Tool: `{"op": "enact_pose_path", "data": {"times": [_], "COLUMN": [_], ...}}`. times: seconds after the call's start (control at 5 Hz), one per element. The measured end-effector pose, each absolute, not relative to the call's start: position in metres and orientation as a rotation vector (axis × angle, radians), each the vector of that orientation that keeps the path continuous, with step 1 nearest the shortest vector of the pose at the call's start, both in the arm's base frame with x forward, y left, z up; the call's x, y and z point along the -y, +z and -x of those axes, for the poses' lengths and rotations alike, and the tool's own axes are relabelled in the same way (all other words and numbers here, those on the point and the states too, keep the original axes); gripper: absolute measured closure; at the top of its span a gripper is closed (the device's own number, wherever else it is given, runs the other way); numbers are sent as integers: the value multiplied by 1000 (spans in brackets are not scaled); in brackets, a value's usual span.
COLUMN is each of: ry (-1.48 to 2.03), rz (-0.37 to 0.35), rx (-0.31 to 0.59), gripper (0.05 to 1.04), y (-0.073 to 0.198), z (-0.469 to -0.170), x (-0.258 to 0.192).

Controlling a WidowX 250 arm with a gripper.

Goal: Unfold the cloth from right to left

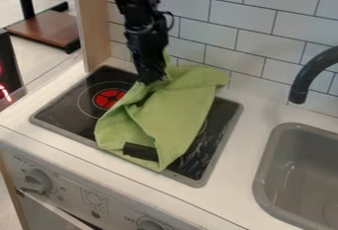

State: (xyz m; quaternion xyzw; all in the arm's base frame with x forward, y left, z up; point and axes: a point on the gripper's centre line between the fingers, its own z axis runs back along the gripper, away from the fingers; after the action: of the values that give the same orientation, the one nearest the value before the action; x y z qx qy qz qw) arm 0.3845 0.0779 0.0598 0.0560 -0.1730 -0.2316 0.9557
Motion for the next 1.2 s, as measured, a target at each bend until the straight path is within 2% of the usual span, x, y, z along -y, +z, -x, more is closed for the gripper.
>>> {"op": "enact_pose_path", "data": {"times": [0.6, 1.0, 1.2], "ry": [-184, -15, 8], "rz": [-191, -213, -220], "rx": [267, 135, 116], "gripper": [1026, 1026, 999], "y": [60, 29, 26], "z": [-370, -358, -361], "x": [-157, -204, -209]}}
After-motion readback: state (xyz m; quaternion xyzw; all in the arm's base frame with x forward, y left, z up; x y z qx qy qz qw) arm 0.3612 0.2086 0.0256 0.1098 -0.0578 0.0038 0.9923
